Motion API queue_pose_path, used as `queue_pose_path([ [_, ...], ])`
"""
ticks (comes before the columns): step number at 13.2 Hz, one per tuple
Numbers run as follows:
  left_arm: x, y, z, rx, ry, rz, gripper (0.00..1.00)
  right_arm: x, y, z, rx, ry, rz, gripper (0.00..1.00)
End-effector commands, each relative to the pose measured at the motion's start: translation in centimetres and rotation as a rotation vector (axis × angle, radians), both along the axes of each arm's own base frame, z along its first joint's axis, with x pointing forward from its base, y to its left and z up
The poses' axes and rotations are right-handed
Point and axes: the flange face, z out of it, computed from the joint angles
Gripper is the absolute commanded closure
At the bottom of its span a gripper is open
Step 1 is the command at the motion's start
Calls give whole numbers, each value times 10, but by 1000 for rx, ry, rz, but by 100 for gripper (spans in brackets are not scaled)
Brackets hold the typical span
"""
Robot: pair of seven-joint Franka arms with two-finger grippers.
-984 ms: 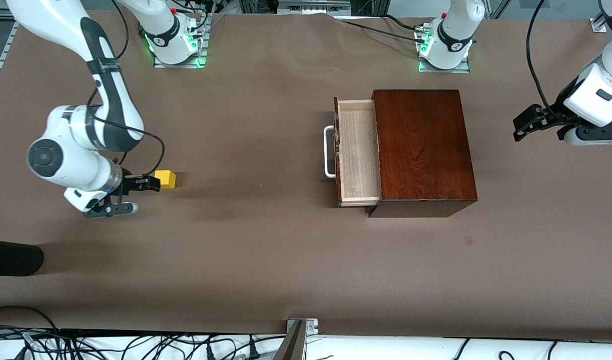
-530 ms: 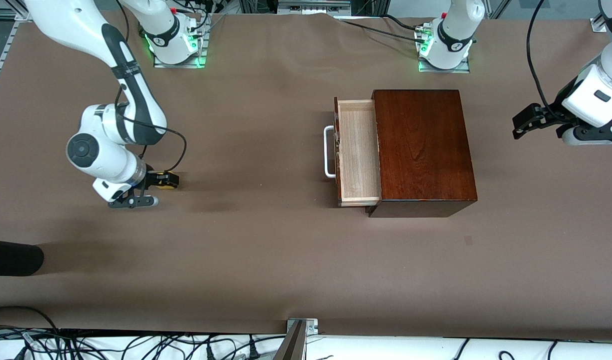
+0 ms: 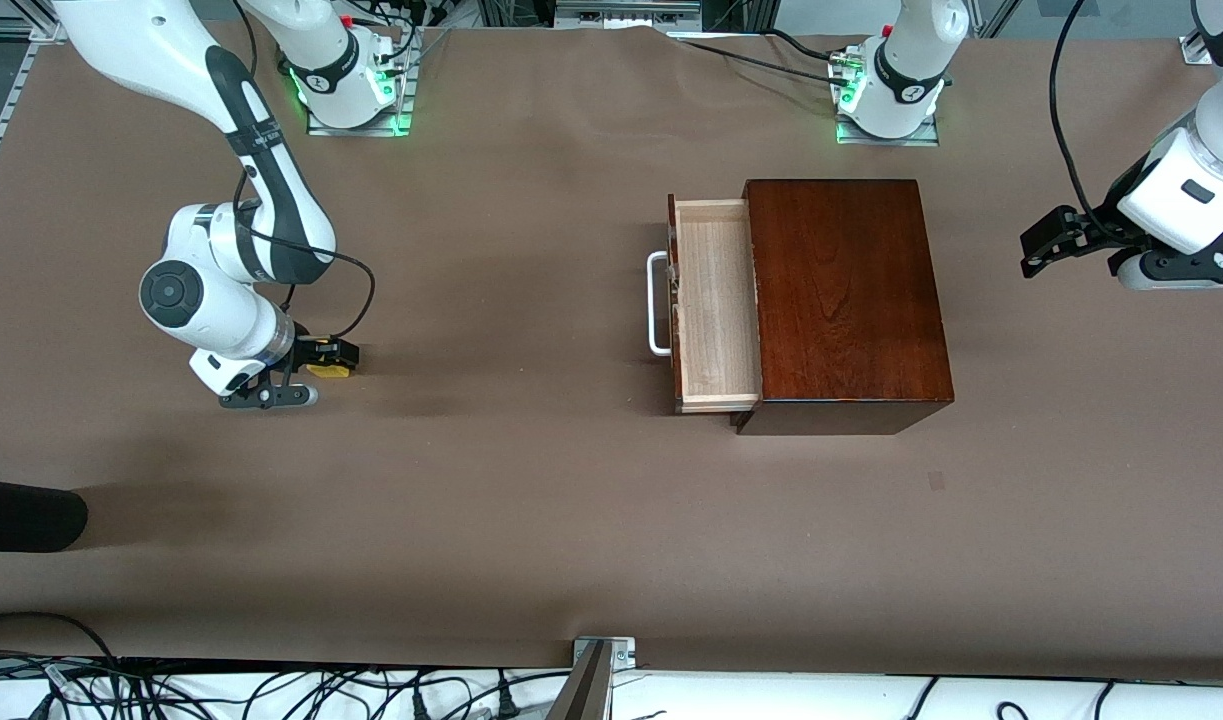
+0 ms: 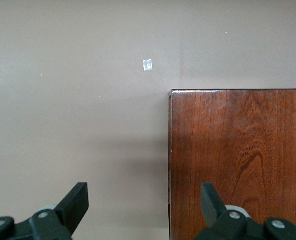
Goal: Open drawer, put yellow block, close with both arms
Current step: 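Lower the right gripper onto the yellow cube and grasp it, then lift the yellow cube and carry it over the open drawer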
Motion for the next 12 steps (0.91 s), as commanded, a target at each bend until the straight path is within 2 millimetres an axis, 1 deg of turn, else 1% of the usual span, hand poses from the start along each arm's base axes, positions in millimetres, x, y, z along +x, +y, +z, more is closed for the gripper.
queue_pose_path([
  [1, -4, 0, 4, -22, 2, -9, 0, -23, -7, -10, 10, -29, -10, 0],
  [3, -4, 0, 4, -21, 2, -9, 0, -28, -9, -19, 7, -48, -12, 0],
  [5, -4, 0, 4, -22, 4, -9, 0, -27, -10, -23, 6, -56, -13, 2],
  [6, -4, 0, 4, -22, 4, -12, 0, -27, -10, -23, 6, -62, -13, 8],
  [7, -4, 0, 4, -21, 4, -12, 0, -27, -11, -24, 5, -60, -15, 16],
  [10, -4, 0, 3, -20, 5, -12, 0, -26, -12, -31, 2, -64, -17, 49],
  [12, -4, 0, 3, -22, 5, -7, 0, -25, -12, -28, 3, -67, -16, 71],
])
